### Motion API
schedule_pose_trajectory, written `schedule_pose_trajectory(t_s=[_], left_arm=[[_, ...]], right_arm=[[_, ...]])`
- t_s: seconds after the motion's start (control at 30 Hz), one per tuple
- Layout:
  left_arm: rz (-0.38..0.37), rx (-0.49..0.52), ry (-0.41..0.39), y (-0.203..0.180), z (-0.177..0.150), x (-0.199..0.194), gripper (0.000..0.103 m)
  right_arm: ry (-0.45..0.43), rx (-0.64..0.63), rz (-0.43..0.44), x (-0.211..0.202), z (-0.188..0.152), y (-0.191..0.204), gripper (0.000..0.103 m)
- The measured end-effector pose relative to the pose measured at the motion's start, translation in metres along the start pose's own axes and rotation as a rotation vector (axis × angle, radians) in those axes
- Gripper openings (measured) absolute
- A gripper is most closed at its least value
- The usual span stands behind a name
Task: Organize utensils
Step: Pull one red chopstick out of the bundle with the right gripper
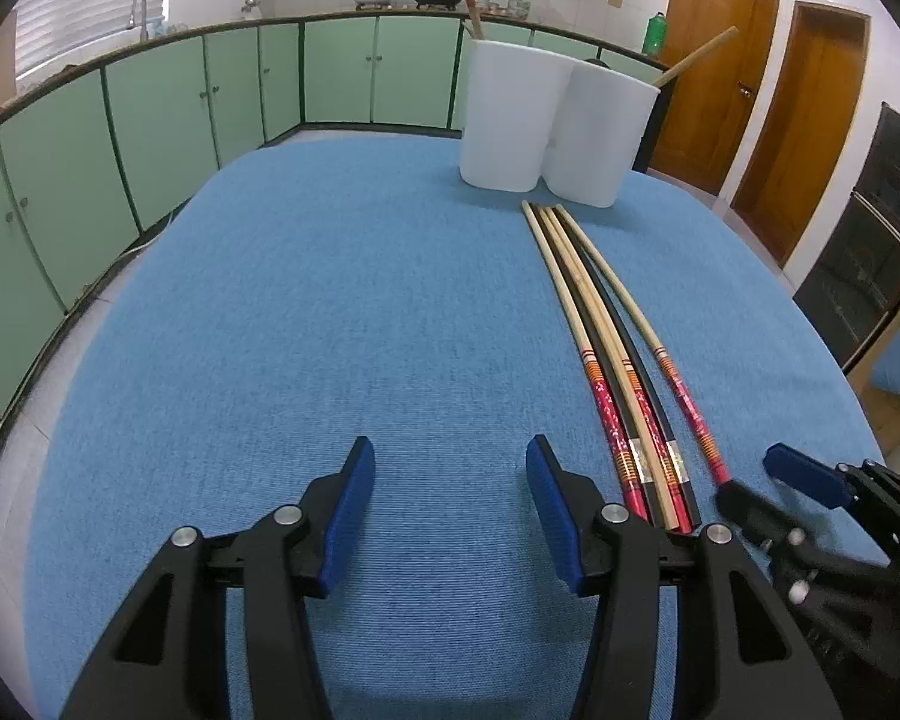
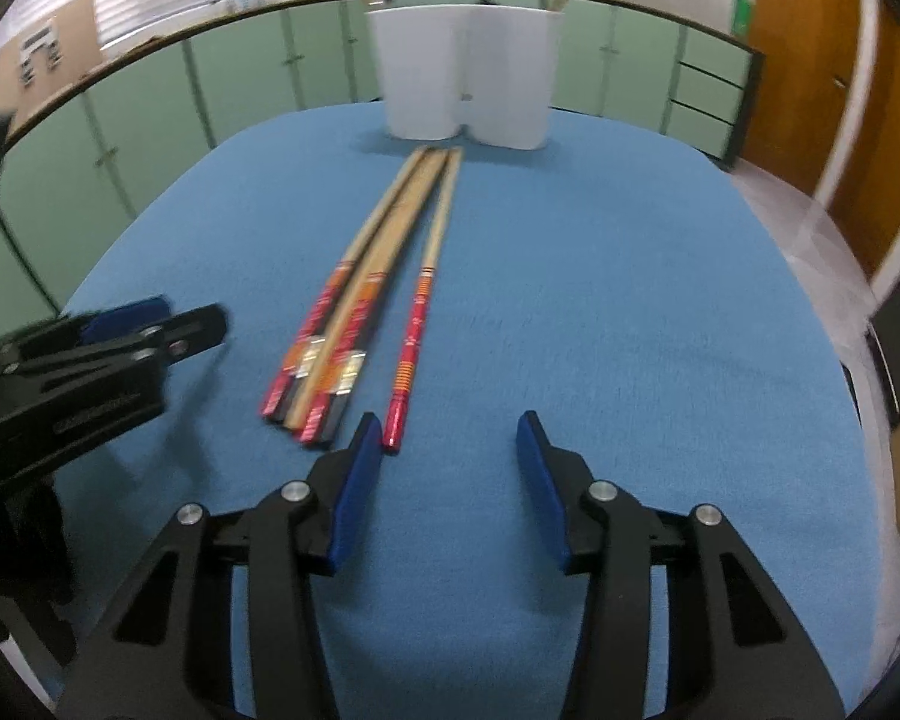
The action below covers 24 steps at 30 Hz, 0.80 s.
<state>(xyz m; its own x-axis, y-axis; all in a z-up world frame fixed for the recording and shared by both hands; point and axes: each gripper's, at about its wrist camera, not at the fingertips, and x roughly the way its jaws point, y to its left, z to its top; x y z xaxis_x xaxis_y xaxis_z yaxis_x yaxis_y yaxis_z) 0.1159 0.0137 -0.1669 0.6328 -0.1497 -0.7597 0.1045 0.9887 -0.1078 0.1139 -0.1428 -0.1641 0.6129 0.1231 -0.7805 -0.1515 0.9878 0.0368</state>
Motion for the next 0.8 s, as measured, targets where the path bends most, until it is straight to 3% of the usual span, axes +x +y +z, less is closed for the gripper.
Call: schedule_pose_trajectory(t_s=[0.13, 0.2, 0.23, 0.27, 0.3, 0.6, 0.8], left_arm=[[0.006, 0.012, -0.002, -0.002, 0.0, -0.001, 0.052], [0.006, 0.018, -0.006, -0.004, 0.0, -0.002, 0.052], [0.004, 0.02, -0.008, -0.004, -0.001, -0.002, 0.052], [0.003, 0.022, -0.009, -0.005, -0.001, -0.003, 0.052], [0.003, 0.024, -0.009, -0.005, -0.001, -0.003, 0.052], [-0.058, 0.071, 0.001, -0.027, -0.005, -0.006, 0.052], [-0.072, 0.118, 0.018, -0.042, -0.008, -0.003, 0.052]], right_arm=[[-0.005, -0.004, 0.047, -0.001, 0.0, 0.001, 0.046], [-0.001, -0.03, 0.045, 0.0, -0.001, 0.006, 0.039], [-0.003, -0.037, 0.043, 0.0, -0.001, 0.007, 0.032], [-0.003, -0.036, 0.054, 0.0, 0.0, 0.007, 0.014], [-0.001, -0.032, 0.064, 0.0, 0.0, 0.006, 0.005], [-0.013, 0.024, 0.022, -0.003, -0.001, -0.012, 0.005], [-0.011, 0.049, 0.039, -0.004, -0.003, -0.019, 0.005]])
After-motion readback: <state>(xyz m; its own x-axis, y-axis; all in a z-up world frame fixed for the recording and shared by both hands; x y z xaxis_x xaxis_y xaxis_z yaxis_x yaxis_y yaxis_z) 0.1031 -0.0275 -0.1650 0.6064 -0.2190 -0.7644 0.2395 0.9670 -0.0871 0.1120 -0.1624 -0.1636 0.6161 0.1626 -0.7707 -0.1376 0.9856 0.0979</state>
